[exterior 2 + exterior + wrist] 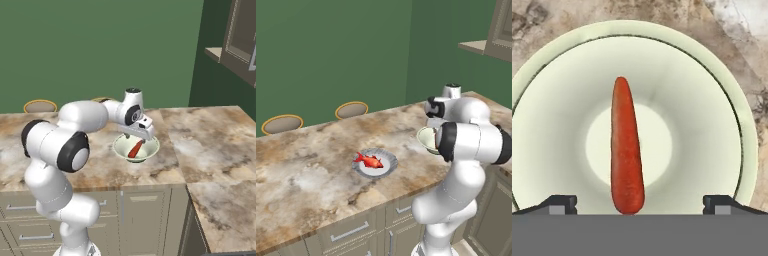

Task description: Place the fish on the plate and place the carrot on the same plate.

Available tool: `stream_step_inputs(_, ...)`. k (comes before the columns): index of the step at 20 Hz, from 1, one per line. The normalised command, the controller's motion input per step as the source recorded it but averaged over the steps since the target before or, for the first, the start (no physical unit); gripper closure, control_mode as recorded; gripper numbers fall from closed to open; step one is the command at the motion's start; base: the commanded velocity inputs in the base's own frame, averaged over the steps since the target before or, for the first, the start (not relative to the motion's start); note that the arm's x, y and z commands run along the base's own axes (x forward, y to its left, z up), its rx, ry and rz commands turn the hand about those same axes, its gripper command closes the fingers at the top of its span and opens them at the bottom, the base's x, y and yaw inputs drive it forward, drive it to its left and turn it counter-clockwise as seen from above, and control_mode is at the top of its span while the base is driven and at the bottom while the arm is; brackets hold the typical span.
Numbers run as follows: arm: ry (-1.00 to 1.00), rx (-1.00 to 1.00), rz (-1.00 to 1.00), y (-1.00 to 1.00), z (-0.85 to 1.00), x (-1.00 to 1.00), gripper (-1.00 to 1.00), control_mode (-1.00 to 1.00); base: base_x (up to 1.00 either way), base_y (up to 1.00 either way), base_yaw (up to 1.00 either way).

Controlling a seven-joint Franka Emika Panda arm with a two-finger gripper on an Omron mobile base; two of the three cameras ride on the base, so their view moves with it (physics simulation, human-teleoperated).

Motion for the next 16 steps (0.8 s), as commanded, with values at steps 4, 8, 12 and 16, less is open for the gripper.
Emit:
stream_step_inputs(4,-0.02,0.00,0.00,0.00,-0.26,0.00,-1.00,-1.00,0.00,0.00,0.00)
stream_step_inputs(8,-0.05,0.00,0.00,0.00,-0.21,0.00,-1.00,-1.00,0.00,0.00,0.00)
stream_step_inputs(12,-0.08,0.00,0.00,0.00,-0.16,0.00,-1.00,-1.00,0.00,0.00,0.00)
stream_step_inputs(16,-0.09,0.00,0.00,0.00,-0.11,0.00,-1.00,-1.00,0.00,0.00,0.00)
